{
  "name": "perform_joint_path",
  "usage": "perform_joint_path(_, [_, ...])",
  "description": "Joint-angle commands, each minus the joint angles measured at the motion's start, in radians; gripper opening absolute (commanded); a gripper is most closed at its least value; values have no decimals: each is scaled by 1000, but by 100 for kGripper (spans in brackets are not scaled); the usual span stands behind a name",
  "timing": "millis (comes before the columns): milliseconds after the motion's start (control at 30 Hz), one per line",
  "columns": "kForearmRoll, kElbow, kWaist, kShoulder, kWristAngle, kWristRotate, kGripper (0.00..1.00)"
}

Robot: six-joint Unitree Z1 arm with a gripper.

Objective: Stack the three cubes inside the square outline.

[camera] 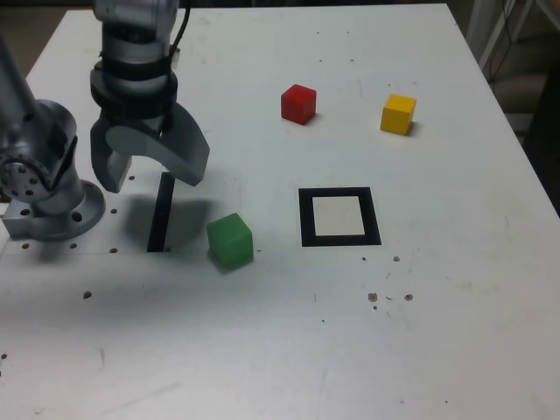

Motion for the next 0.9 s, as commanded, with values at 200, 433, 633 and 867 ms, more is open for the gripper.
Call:
perform_joint_path(200, [12, -88, 83, 73, 38, 58, 99])
perform_joint_path(433, [17, -197, 170, 154, 68, 153, 100])
perform_joint_path(633, [24, -293, 253, 208, 81, 235, 100])
perform_joint_path(867, [32, -385, 348, 270, 80, 334, 100])
